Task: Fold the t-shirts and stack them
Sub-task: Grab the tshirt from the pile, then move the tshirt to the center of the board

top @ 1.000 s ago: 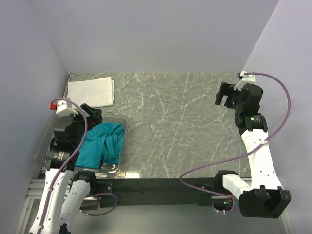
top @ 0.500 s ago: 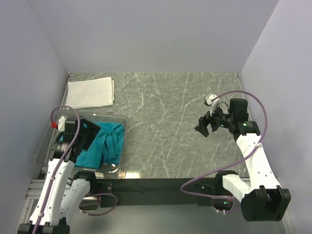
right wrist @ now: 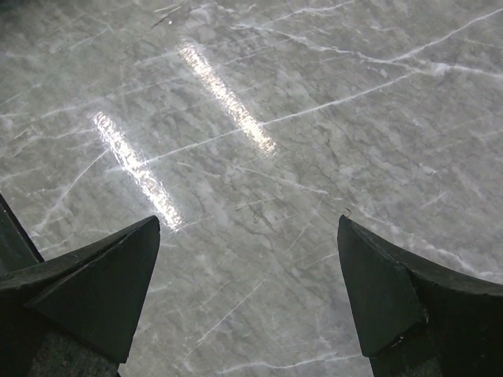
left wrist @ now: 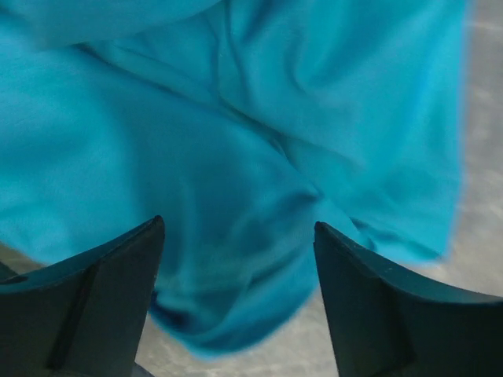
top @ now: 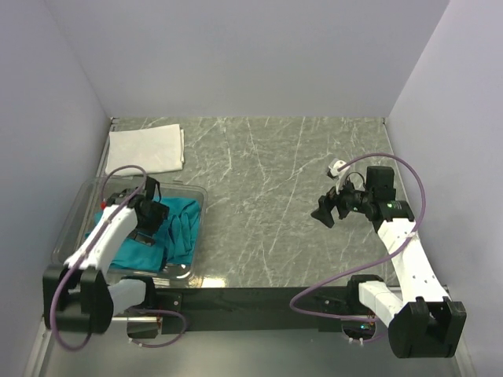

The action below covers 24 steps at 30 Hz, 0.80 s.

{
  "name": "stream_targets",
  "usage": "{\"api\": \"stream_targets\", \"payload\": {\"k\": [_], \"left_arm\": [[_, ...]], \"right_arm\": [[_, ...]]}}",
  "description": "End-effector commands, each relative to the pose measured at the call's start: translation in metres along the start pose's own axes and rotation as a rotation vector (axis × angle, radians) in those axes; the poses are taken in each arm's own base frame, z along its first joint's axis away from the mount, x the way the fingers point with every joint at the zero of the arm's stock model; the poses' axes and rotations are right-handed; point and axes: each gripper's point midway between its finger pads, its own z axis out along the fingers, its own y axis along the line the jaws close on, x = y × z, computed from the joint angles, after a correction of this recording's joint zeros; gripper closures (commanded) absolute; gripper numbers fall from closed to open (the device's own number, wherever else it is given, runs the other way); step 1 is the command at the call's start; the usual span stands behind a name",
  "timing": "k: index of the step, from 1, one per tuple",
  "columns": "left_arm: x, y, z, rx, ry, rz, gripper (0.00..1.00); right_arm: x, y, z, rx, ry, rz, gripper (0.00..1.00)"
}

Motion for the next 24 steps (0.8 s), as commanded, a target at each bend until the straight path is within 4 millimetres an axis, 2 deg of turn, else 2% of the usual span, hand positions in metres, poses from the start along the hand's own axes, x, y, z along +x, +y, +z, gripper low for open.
{"api": "stream_targets", "payload": {"k": [1,2,3,5,6,8,9,10,11,12,13,14,15,16,17,19,20,21,22,23,24], "left_arm": [[0.009,-0.012,0.022,-0.015,0.041,0.013,0.23],[0.012,-0.014,0.026,-0.012,0.052,0.019,0.31],[0.013,-0.017,0.03,-0.001,0.058,0.031,0.55],[0.01,-0.024,0.028,0.019,0.05,0.057,0.88],[0.001,-0.039,0.016,0.066,0.026,0.097,0.99],[-0.014,-0.059,-0.015,0.178,-0.021,0.144,0.99],[-0.025,-0.082,-0.043,0.298,-0.058,0.22,1.0],[-0.031,-0.11,-0.088,0.512,-0.09,0.243,1.0],[-0.035,-0.128,-0.122,0.672,-0.134,0.326,1.0],[-0.043,-0.143,-0.179,0.879,-0.206,0.344,0.99],[-0.04,-0.165,-0.234,1.126,-0.232,0.387,1.0],[-0.043,-0.171,-0.278,1.266,-0.267,0.408,0.99],[-0.041,-0.176,-0.308,1.369,-0.278,0.44,1.0],[-0.027,-0.179,-0.352,1.553,-0.253,0.537,0.99],[-0.028,-0.179,-0.396,1.669,-0.276,0.567,0.99],[-0.02,-0.187,-0.438,1.817,-0.257,0.646,0.99],[-0.017,-0.176,-0.489,1.946,-0.292,0.698,0.99],[-0.015,-0.188,-0.499,1.973,-0.279,0.722,0.99],[-0.014,-0.188,-0.517,2.019,-0.288,0.742,0.99],[-0.016,-0.176,-0.559,2.117,-0.338,0.765,0.99],[-0.009,-0.186,-0.567,2.152,-0.299,0.778,0.99]], "right_arm": [[-0.015,-0.003,-0.003,0.017,-0.049,-0.04,0.0],[-0.015,-0.004,-0.003,0.022,-0.046,-0.04,0.0],[-0.016,-0.005,-0.004,0.025,-0.045,-0.045,0.0],[-0.015,-0.005,-0.005,0.026,-0.035,-0.044,0.0],[-0.018,-0.006,-0.006,0.031,-0.036,-0.054,0.0],[-0.018,-0.005,-0.007,0.025,-0.026,-0.052,0.0],[-0.021,-0.006,-0.009,0.025,-0.027,-0.062,0.0],[-0.02,-0.004,-0.01,0.018,-0.018,-0.058,0.0],[-0.024,-0.004,-0.012,0.016,-0.023,-0.077,0.0],[-0.025,-0.004,-0.012,0.011,-0.021,-0.079,0.0],[-0.026,-0.003,-0.013,0.007,-0.018,-0.081,0.0],[-0.033,-0.004,-0.016,0.012,-0.027,-0.096,0.01],[-0.034,-0.004,-0.016,0.008,-0.027,-0.094,0.01],[-0.037,-0.005,-0.017,0.009,-0.032,-0.098,0.01],[-0.043,-0.006,-0.019,0.014,-0.039,-0.105,0.01],[-0.048,-0.008,-0.02,0.02,-0.046,-0.111,0.01],[-0.054,-0.009,-0.022,0.026,-0.055,-0.118,0.01],[-0.057,-0.011,-0.023,0.034,-0.058,-0.121,0.01],[-0.059,-0.012,-0.024,0.04,-0.062,-0.126,0.01],[-0.065,-0.014,-0.027,0.053,-0.071,-0.133,0.01],[-0.068,-0.017,-0.028,0.067,-0.074,-0.136,0.02]]}}
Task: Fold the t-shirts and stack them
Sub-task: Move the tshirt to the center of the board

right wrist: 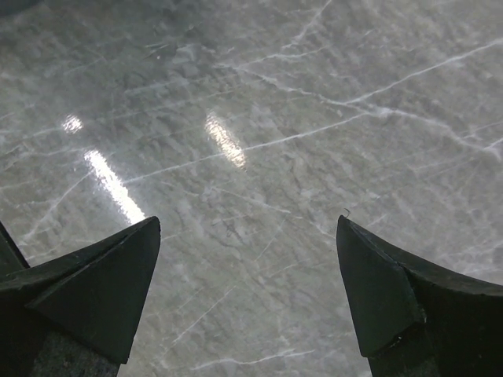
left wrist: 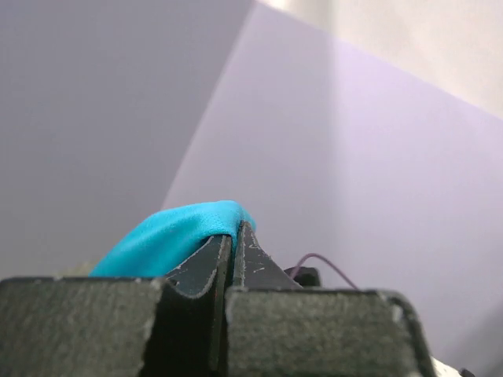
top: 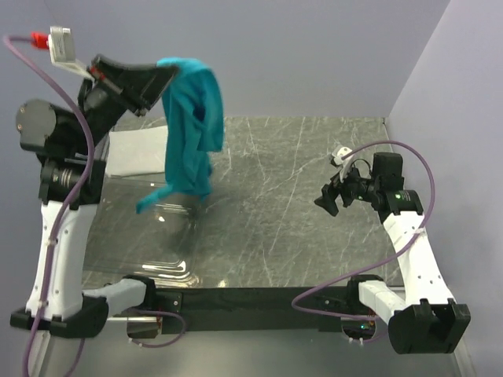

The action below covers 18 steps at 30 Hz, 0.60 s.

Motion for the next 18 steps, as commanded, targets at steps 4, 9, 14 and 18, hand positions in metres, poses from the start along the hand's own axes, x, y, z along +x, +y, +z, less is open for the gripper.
{"api": "stream_targets", "payload": {"k": [4,9,14,18], "left_arm": [[-0.029,-0.109,0.035,0.455,-0.004,0.092,0.99],[-0.012,-0.138,0.071,0.586,0.015,0.023,0.99],[0.034,-0.122,0.108,0.574,0.109,-0.084,0.99],[0.066,-0.105,0.12,0.534,0.179,-0.13,0.99]], "right_arm": [[-0.036,-0.017,-0.017,0.087,-0.051,-0.066,0.02],[-0.06,-0.033,-0.039,0.186,-0.08,-0.087,0.02],[-0.08,-0.055,-0.07,0.322,-0.119,-0.065,0.02],[-0.086,-0.062,-0.086,0.389,-0.134,-0.057,0.02]]}}
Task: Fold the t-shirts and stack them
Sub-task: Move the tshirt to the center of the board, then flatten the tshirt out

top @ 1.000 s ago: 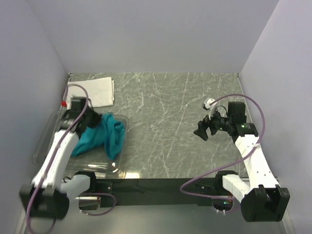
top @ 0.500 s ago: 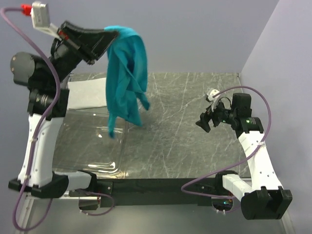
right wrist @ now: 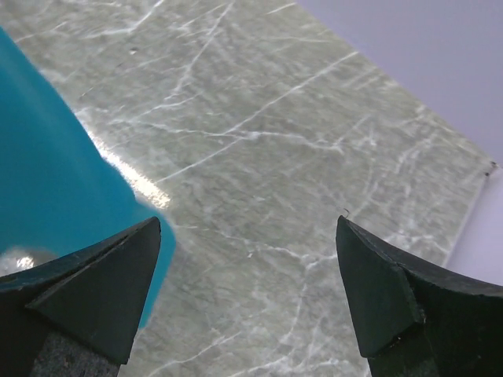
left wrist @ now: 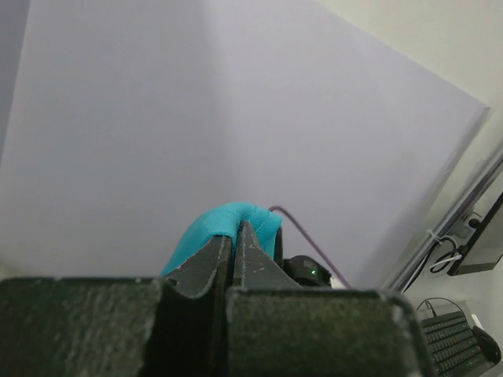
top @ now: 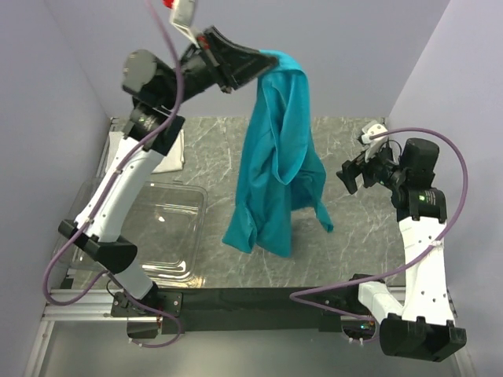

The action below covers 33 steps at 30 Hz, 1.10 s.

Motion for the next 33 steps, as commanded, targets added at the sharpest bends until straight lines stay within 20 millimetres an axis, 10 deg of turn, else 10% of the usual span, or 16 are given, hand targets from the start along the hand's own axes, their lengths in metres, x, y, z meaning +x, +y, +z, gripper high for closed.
{"api": "stream_targets", "payload": {"k": [1,6,12,15,17,21,25,33], "left_arm": [[0.014,0.004,0.0,0.002,0.023,-0.034,0.99],[0.082,0.092,-0.019,-0.269,0.143,-0.125,0.99],[0.161,0.289,-0.127,-0.921,0.22,-0.233,0.98],[0.187,0.358,-0.168,-1.097,0.28,-0.295,0.6],[0.174,0.381,-0.16,-1.125,0.288,-0.223,0.36],[0.13,0.356,-0.141,-1.064,0.245,-0.07,0.05],[0.104,0.299,-0.158,-1.004,0.272,0.131,0.01],[0.182,0.227,-0.241,-0.981,0.36,0.02,0.01]], "right_arm": [[-0.022,-0.015,-0.018,0.095,-0.045,-0.002,0.02],[-0.013,-0.021,-0.017,0.126,-0.037,0.029,0.02],[0.013,0.007,0.003,-0.032,-0.021,0.085,0.02],[0.037,0.037,0.02,-0.19,0.013,0.134,0.04],[0.058,0.06,0.033,-0.288,0.073,0.15,0.04],[0.097,0.085,0.047,-0.355,0.211,0.215,0.06],[0.143,0.086,0.065,-0.323,0.416,0.243,0.07],[0.186,0.117,0.087,-0.346,0.615,0.166,0.13]]}}
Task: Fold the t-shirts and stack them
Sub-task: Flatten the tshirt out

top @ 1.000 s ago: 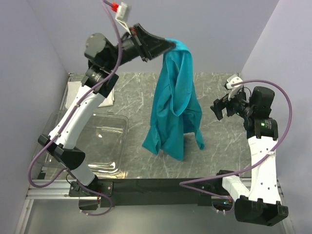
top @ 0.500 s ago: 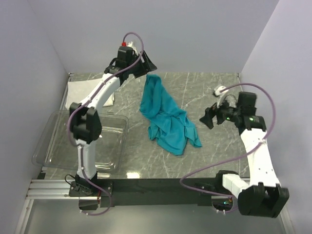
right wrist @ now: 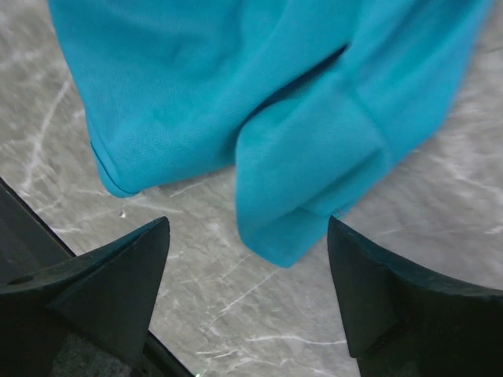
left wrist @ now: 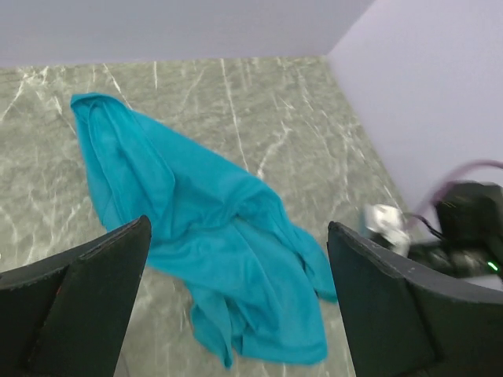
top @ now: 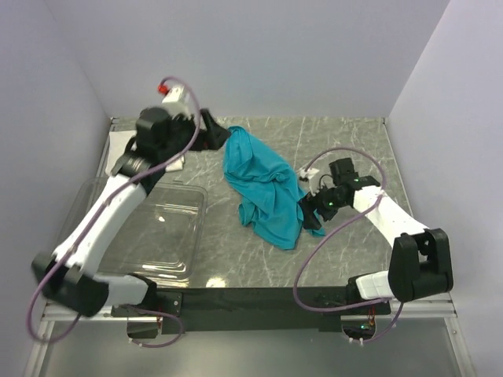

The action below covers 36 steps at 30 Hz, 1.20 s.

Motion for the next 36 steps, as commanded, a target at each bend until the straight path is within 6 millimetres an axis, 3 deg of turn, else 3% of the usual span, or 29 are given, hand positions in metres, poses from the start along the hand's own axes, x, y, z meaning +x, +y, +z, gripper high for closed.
{"api": "stream_targets", "payload": {"k": [1,2,3,4,7,8,9,12,15,17,18,21,22,24,25,27,28,29,30,32,34,36], "left_arm": [[0.04,0.008,-0.02,0.021,0.037,-0.021,0.01],[0.043,0.006,-0.026,0.035,0.025,-0.034,0.01],[0.062,0.011,-0.029,0.03,0.051,-0.075,0.01],[0.059,0.005,-0.039,0.056,0.027,-0.082,0.01],[0.077,0.003,-0.046,0.088,0.042,-0.121,0.01],[0.082,0.003,-0.047,0.098,0.055,-0.126,0.01],[0.09,0.002,-0.046,0.111,0.077,-0.133,0.01],[0.105,-0.001,-0.044,0.15,0.143,-0.136,0.01],[0.121,-0.002,-0.038,0.172,0.207,-0.144,0.03],[0.13,-0.008,-0.031,0.198,0.248,-0.135,0.04],[0.136,-0.016,-0.029,0.215,0.269,-0.126,0.04],[0.155,-0.027,-0.015,0.233,0.338,-0.097,0.05],[0.159,-0.029,-0.012,0.228,0.35,-0.091,0.05],[0.167,-0.041,-0.007,0.254,0.38,-0.066,0.05],[0.177,-0.042,-0.001,0.25,0.407,-0.063,0.05],[0.183,-0.053,0.005,0.279,0.428,-0.031,0.05],[0.2,-0.063,0.01,0.296,0.473,-0.018,0.06],[0.201,-0.07,0.016,0.307,0.472,0.006,0.06],[0.224,-0.08,0.02,0.32,0.533,0.026,0.06],[0.237,-0.093,0.029,0.333,0.562,0.064,0.07],[0.273,-0.098,0.036,0.318,0.639,0.125,0.08],[0.298,-0.103,0.041,0.31,0.681,0.191,0.1]], "right_arm": [[0.002,-0.012,0.011,0.098,0.05,0.005,0.16],[0.002,-0.024,0.014,0.161,0.061,0.014,0.24],[0.004,-0.029,0.016,0.192,0.074,0.047,0.29],[0.007,-0.034,0.021,0.212,0.094,0.065,0.34],[0.002,-0.05,0.02,0.285,0.087,0.111,0.72],[-0.004,-0.053,0.016,0.294,0.064,0.13,1.0],[-0.019,-0.061,0.003,0.327,0.009,0.134,1.0],[-0.055,-0.11,-0.057,0.498,-0.173,0.241,1.0],[-0.063,-0.172,-0.122,0.714,-0.301,0.387,1.0],[-0.056,-0.196,-0.141,0.83,-0.308,0.442,1.0],[-0.052,-0.201,-0.135,0.828,-0.287,0.455,1.0],[-0.036,-0.206,-0.121,0.805,-0.222,0.5,0.63],[-0.034,-0.208,-0.121,0.809,-0.224,0.509,0.44],[-0.03,-0.212,-0.13,0.829,-0.241,0.519,0.31],[-0.031,-0.209,-0.132,0.817,-0.245,0.502,0.2],[-0.044,-0.191,-0.13,0.701,-0.251,0.371,0.17],[-0.048,-0.178,-0.125,0.624,-0.25,0.307,0.15],[-0.042,-0.162,-0.119,0.537,-0.197,0.205,0.14],[-0.051,-0.141,-0.112,0.423,-0.232,0.143,0.14],[-0.038,-0.116,-0.101,0.303,-0.19,0.07,0.14],[-0.031,-0.095,-0.091,0.202,-0.185,0.057,0.14],[-0.019,-0.086,-0.083,0.163,-0.163,0.034,0.15]]}}
